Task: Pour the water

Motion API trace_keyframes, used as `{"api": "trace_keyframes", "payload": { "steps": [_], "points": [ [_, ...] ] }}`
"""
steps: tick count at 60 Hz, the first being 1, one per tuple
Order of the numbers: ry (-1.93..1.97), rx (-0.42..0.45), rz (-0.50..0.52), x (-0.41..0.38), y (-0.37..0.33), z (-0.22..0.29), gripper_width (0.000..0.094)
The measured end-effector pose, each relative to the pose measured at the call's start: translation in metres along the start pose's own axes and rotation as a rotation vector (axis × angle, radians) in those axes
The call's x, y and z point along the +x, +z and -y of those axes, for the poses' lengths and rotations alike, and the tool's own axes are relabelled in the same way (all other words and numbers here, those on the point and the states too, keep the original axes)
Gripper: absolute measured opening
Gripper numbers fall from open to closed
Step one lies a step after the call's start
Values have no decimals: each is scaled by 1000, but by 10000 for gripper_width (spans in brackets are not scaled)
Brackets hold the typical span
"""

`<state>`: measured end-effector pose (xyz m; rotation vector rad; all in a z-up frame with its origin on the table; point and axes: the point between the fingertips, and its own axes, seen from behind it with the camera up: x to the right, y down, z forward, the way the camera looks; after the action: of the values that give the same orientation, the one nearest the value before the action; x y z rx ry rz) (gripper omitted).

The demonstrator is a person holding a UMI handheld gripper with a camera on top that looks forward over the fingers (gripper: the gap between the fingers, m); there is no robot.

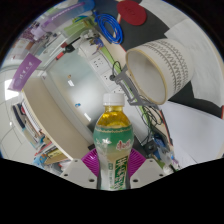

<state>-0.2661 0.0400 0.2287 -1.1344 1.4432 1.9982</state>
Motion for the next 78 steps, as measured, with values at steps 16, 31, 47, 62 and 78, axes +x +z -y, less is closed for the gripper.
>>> {"api": "trace_keyframes", "payload": {
  "steps": [16,31,47,62,78],
  "points": [
    [137,19,-5,7,-5,24,327],
    [-595,-57,-211,7,-9,6,325],
    [-1763,216,-347,-121,-42,92,328],
    [-2052,231,-494,-96,-70,207,324],
    [-2112,199,-460,-52,-58,258,344]
  ]
}}
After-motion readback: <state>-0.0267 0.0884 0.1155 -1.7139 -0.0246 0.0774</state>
